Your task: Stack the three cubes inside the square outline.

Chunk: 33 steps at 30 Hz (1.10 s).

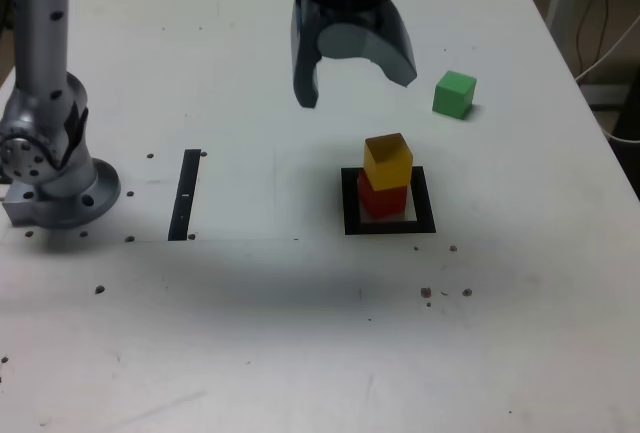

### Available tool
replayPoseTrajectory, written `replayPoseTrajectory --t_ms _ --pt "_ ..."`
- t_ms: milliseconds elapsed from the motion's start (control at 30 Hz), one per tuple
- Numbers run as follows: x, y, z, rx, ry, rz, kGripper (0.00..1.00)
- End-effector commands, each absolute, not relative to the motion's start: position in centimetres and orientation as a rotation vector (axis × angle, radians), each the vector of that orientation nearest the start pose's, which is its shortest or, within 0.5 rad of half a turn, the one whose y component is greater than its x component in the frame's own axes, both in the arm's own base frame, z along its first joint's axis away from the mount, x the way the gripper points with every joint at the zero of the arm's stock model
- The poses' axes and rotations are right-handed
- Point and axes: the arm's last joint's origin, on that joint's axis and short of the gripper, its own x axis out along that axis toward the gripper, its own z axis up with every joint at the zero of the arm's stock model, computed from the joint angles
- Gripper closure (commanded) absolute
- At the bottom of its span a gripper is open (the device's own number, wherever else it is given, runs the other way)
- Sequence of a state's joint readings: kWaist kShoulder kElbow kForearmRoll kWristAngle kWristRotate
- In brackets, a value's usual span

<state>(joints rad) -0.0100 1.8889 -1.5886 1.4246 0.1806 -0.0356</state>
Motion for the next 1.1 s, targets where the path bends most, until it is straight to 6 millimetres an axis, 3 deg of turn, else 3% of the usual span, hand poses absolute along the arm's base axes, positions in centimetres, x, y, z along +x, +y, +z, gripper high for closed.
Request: replayPoseTrajectory --t_ms 0,200,500,1067 --pt "32.5 1.6 31.9 0.228 1.711 0.074 0.01" --pt "34.1 3.6 33.5 0.371 1.694 -0.046 0.01" --pt "37.3 6.1 34.1 0.543 1.679 -0.157 0.01" --pt "44.4 10.6 27.4 0.614 1.741 -0.290 0.02"
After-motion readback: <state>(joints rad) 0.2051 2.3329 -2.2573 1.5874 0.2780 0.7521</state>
